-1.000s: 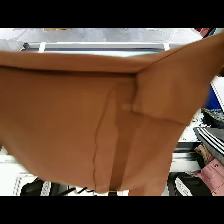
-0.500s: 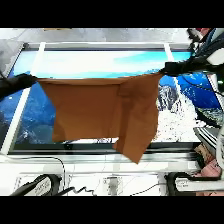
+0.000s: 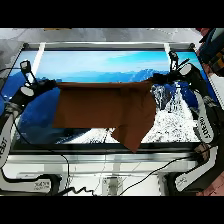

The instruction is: Fold the clothes and pants, and hang the long-sleeved shirts on hangers.

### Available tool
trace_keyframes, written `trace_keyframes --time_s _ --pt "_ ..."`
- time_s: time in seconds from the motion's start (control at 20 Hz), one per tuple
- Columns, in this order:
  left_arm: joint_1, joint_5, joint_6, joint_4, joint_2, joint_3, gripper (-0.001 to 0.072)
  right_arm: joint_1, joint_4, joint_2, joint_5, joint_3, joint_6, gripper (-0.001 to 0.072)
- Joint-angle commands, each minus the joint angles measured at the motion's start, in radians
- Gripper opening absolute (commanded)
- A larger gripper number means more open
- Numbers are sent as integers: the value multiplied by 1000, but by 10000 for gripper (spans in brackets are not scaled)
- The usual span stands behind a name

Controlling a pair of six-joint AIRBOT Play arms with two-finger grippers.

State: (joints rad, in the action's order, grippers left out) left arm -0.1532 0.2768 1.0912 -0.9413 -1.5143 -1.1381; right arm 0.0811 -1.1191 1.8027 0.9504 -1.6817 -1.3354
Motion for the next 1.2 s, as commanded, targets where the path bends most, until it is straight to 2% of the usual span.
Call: trace_keyframes --time_s 0.0,0.15,0.4,0.55,0.6,0.65,0.7,0.75,0.9,1.1,1.15 --pt "8 -14 0 -2 -55 1 16 -1 -20 27 27 0 -1 16" --pt "8 36 0 -3 -69 2 16 -1 -62 27 90 0 -1 15" --pt "8 186 1 -183 -85 2 16 -1 -92 61 233 0 -14 16" --pt "8 215 1 -188 -87 1 30 -1 -85 72 257 0 -47 32" --pt "9 215 1 -188 -85 0 81 -1 -81 71 258 0 -52 141" --pt "9 219 1 -188 -83 0 286 -1 -80 71 263 0 -52 319" --pt "9 232 1 -188 -77 0 551 -1 -82 70 272 0 -52 411" --pt "8 245 1 -188 -66 0 689 -1 -84 67 283 0 -52 411" --pt "-7 321 0 -209 10 0 694 0 -111 43 359 -12 -52 410" --pt "-39 515 1 -393 187 0 692 0 -199 -56 474 -11 -52 400" --pt "-48 573 2 -448 229 0 631 0 -226 -85 508 -10 -52 400"
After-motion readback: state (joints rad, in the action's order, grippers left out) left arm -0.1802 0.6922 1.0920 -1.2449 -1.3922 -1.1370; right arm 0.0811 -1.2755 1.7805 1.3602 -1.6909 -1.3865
